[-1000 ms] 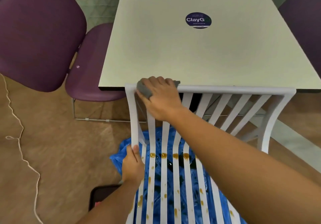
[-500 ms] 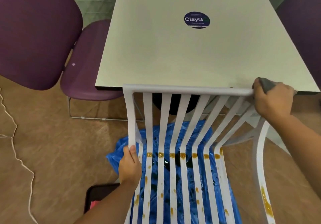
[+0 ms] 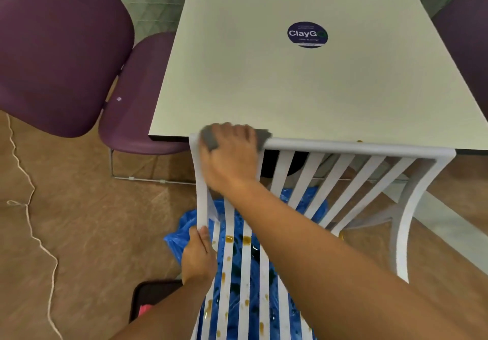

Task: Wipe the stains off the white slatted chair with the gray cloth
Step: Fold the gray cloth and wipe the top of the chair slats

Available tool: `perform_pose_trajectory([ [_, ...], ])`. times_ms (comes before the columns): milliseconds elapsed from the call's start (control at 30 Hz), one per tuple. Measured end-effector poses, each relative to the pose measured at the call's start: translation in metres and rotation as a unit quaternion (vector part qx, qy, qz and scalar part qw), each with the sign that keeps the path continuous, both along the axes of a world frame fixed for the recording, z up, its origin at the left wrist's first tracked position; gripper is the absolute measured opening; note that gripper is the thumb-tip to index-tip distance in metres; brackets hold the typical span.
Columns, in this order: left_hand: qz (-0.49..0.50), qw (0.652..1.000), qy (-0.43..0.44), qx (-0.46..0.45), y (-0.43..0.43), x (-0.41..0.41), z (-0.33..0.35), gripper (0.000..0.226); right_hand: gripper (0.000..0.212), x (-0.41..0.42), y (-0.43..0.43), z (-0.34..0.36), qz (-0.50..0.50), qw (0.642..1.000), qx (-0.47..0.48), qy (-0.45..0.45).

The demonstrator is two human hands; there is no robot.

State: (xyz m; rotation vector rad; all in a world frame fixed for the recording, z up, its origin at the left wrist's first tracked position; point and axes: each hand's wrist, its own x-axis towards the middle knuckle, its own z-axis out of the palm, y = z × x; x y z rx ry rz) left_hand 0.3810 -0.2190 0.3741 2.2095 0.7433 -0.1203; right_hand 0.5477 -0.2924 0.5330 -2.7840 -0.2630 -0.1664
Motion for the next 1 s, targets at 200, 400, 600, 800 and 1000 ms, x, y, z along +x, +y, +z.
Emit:
perform_pose_trajectory([
  [200,0.002,1.0,0.007,0.011,-0.001,0.001,0.001,0.037,0.039,0.023,0.014,0.015,0.2,0.979,-0.027,0.036],
  [400,-0.009,0.999,0.027,0.017,-0.001,0.002,0.005,0.034,0.036,0.036,-0.049,0.025,0.148,0.984,-0.07,0.077],
  [600,-0.004,1.0,0.014,0.019,-0.002,0.001,0.0,0.033,0.034,0.029,-0.154,0.019,0.048,0.991,-0.116,0.05],
  [800,-0.008,0.999,0.02,0.023,-0.001,-0.001,-0.004,0.038,0.044,0.029,-0.286,0.014,-0.126,0.975,-0.164,0.078],
  [1000,-0.007,0.999,0.023,0.034,-0.002,-0.001,-0.005,0.036,0.057,0.026,-0.341,0.024,-0.365,0.929,-0.02,0.054],
])
